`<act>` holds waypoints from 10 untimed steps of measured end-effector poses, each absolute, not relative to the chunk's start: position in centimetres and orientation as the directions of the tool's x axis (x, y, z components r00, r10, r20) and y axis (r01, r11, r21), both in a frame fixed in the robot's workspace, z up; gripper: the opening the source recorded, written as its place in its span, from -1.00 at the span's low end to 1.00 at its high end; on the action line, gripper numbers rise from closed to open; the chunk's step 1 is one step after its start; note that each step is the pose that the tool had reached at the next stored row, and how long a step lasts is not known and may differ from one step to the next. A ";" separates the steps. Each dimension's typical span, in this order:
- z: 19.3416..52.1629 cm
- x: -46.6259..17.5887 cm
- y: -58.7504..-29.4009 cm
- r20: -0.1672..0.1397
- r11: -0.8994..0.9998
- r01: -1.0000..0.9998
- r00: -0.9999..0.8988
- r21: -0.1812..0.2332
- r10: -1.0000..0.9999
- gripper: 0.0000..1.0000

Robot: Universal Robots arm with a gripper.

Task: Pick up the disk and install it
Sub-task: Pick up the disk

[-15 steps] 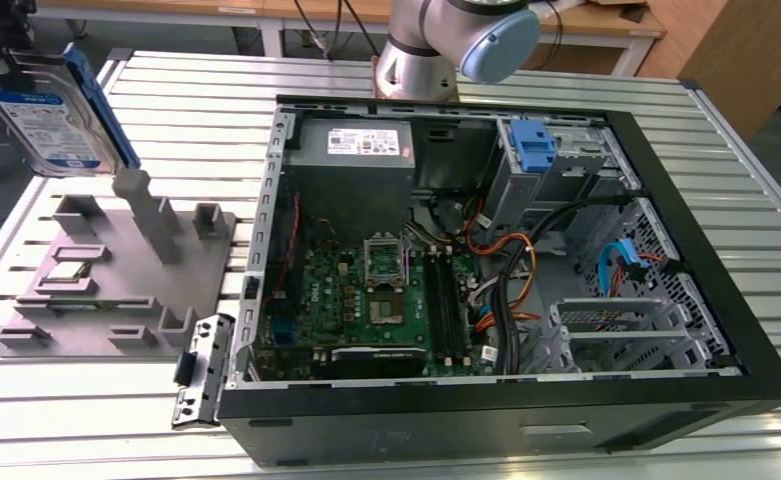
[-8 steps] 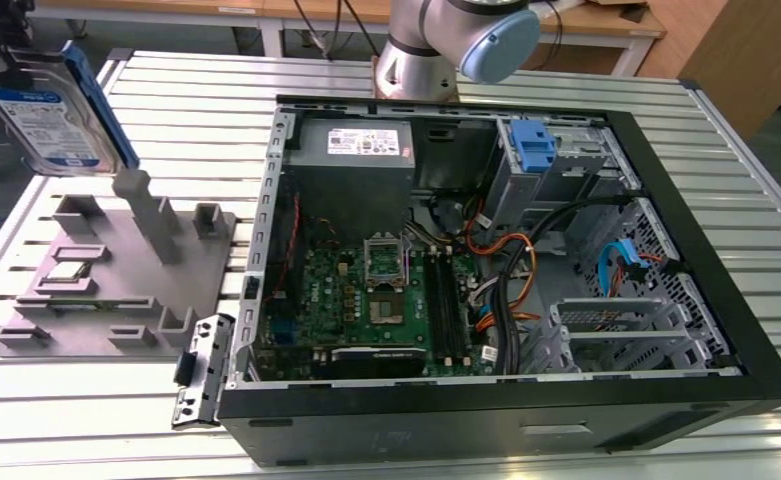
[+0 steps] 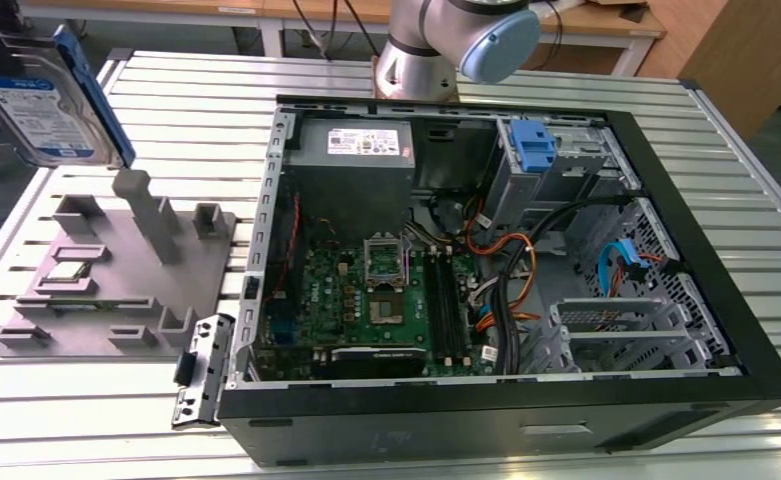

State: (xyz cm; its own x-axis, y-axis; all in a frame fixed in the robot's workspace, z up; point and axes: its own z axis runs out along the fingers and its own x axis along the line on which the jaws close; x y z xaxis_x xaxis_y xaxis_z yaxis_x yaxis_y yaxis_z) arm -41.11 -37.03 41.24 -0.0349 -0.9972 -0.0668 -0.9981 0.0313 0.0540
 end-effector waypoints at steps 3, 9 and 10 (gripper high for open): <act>41.9 -41.1 -37.0 -0.067 0.031 -0.998 -0.035 0.054 -0.997 -0.30; 43.5 -41.1 -37.0 -0.067 0.031 -0.998 -0.035 0.054 -0.997 -0.30; 43.9 -41.1 -37.0 -0.067 0.031 -0.998 -0.035 0.054 -0.997 -0.30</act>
State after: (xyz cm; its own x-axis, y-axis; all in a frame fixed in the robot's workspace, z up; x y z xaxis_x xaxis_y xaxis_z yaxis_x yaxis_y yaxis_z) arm -41.11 -37.03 43.85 -0.0350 -0.9972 -0.0667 -0.9980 0.0314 0.0540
